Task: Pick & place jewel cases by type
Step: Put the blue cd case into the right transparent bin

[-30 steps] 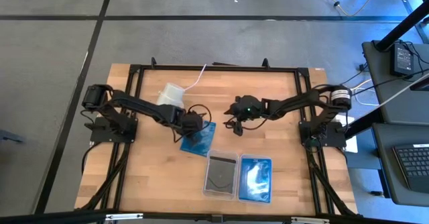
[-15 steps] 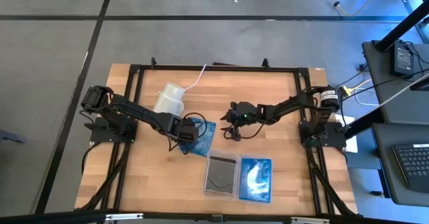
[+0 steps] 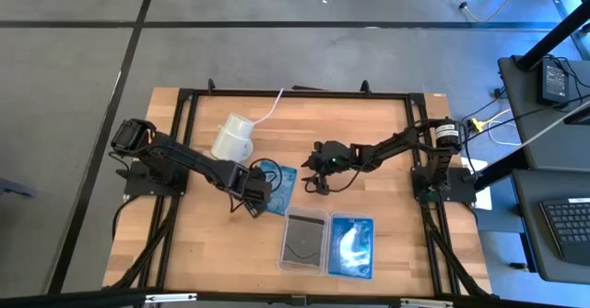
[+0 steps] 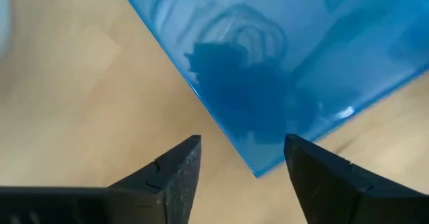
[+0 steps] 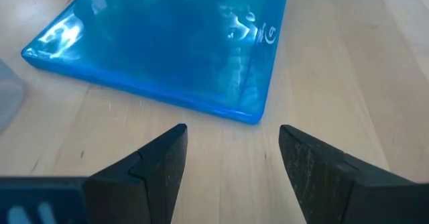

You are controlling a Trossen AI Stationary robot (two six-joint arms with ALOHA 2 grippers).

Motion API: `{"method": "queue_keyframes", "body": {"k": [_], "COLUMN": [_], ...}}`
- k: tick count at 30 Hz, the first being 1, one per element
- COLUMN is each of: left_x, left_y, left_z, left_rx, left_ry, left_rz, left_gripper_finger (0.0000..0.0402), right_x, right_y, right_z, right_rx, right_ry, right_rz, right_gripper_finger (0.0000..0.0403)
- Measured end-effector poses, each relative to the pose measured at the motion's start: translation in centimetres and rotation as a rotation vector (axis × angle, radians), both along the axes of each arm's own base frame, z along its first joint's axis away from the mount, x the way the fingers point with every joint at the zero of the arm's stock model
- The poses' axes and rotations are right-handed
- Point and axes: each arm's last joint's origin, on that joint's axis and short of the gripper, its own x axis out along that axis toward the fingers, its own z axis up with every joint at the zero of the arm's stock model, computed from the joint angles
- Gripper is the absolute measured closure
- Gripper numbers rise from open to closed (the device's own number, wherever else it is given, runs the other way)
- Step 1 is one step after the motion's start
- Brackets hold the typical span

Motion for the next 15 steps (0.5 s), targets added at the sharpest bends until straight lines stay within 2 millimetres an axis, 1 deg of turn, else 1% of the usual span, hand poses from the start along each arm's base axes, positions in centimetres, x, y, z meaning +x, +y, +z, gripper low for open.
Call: {"method": "queue_keyframes", "body": {"k": [4, 8, 10, 15], "left_x": [0.0, 0.2, 0.4, 0.8], "left_y": [-0.6, -0.6, -0.5, 0.0], "left_z": [0.0, -0.2, -0.5, -1.7], "left_rx": [-0.026, -0.019, -0.028, -0.026], "left_ry": [-0.013, -0.036, -0.037, -0.006], "left_rz": [0.03, 0.133, 0.193, 0.293], "left_gripper_finger": [0.0183, 0.0184, 0.0187, 0.0193], "right_x": [0.0, 0.0, 0.0, -0.1], "right_y": [0.0, 0.1, 0.2, 0.4], "right_z": [0.0, 0.0, 0.0, -0.1], "right_rx": [0.001, 0.021, 0.04, 0.025], "right_ry": [0.0, 0.0, 0.001, 0.011], "right_rz": [0.0, 0.032, 0.066, 0.087], "right_gripper_finger": [0.0163, 0.0163, 0.0163, 0.0163]}}
